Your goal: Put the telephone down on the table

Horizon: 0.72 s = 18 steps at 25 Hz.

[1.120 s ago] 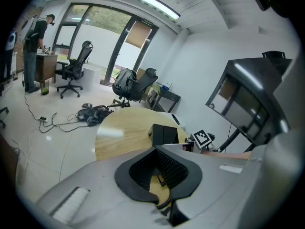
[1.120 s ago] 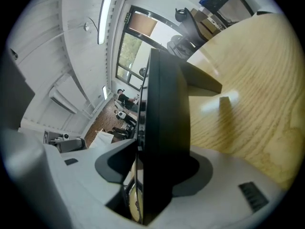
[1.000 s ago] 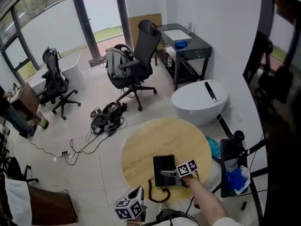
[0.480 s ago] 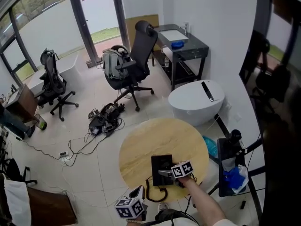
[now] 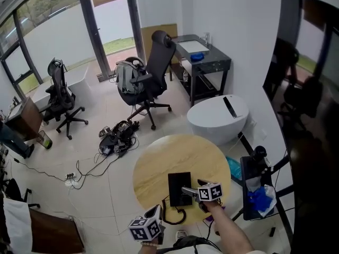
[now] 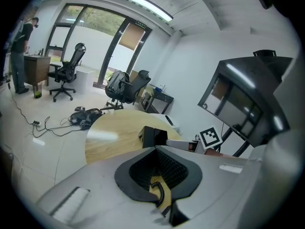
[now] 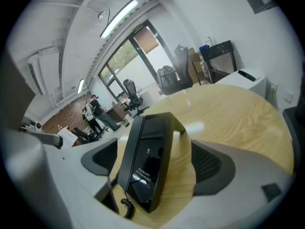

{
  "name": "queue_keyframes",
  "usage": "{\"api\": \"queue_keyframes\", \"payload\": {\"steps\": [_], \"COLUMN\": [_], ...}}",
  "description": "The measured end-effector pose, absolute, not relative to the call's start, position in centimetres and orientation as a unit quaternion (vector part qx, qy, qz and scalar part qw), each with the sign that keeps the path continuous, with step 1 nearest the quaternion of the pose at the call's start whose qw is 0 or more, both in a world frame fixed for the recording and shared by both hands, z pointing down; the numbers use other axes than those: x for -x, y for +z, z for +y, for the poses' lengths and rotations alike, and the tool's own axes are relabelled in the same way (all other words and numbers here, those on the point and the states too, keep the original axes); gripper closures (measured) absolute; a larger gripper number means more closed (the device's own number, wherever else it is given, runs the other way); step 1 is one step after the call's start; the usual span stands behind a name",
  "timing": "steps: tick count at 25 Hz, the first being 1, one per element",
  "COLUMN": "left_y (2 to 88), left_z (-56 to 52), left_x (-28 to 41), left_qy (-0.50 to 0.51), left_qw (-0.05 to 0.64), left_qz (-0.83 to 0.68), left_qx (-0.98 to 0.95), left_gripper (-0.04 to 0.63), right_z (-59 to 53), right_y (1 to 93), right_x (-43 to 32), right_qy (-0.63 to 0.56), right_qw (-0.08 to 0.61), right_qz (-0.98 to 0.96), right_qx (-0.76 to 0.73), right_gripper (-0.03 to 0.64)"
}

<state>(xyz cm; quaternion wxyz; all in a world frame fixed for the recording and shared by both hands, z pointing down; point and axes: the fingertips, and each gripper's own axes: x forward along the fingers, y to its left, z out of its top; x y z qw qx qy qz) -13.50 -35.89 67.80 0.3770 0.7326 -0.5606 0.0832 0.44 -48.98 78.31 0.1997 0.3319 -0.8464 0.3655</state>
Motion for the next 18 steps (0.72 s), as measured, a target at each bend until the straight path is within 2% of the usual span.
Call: {"api": "queue_keyframes", "payload": {"steps": [2,6,8,9,10,12,13,14,16,18], "left_y": [67.3,66.2,65.7,65.5,65.4,65.0,64.8,64.6,64.1,63.5], "left_z": [-36.0,-35.6,-34.8,-34.3,-33.7,-32.2,-31.3,-30.4,-28.6,-26.8], "left_x": [13.7,13.8,13.7,13.7,13.7,13.6,13.7,13.8,14.0,14.2], "left_qy": [0.080,0.072,0.069,0.069,0.069,0.072,0.073,0.075,0.076,0.075], "left_qw": [0.372,0.362,0.357,0.356,0.354,0.351,0.349,0.347,0.343,0.339], "left_qz": [-0.562,-0.559,-0.556,-0.554,-0.552,-0.549,-0.547,-0.545,-0.541,-0.539], "left_qx": [-0.735,-0.742,-0.747,-0.750,-0.751,-0.755,-0.757,-0.759,-0.764,-0.768], "left_gripper": [0.609,0.609,0.609,0.609,0.609,0.609,0.609,0.609,0.609,0.609], "right_z": [-48.9,-47.9,-46.5,-45.7,-44.7,-42.6,-41.4,-40.2,-37.6,-34.9], "right_y": [76.2,71.2,68.8,67.7,66.8,65.2,64.6,63.9,62.7,61.5], "right_x": [-1.9,-4.9,-6.0,-6.3,-6.6,-7.2,-7.4,-7.4,-7.2,-6.8], "right_qy": [0.354,0.332,0.320,0.313,0.304,0.286,0.276,0.267,0.248,0.235], "right_qw": [0.170,0.081,0.037,0.020,0.006,-0.010,-0.013,-0.014,-0.020,-0.028], "right_qz": [-0.849,-0.845,-0.845,-0.847,-0.848,-0.847,-0.845,-0.844,-0.843,-0.844], "right_qx": [-0.354,-0.411,-0.426,-0.430,-0.434,-0.448,-0.457,-0.465,-0.476,-0.481], "right_gripper": [0.129,0.270,0.368,0.368,0.425,0.467,0.542,0.551,0.611,0.618]}}
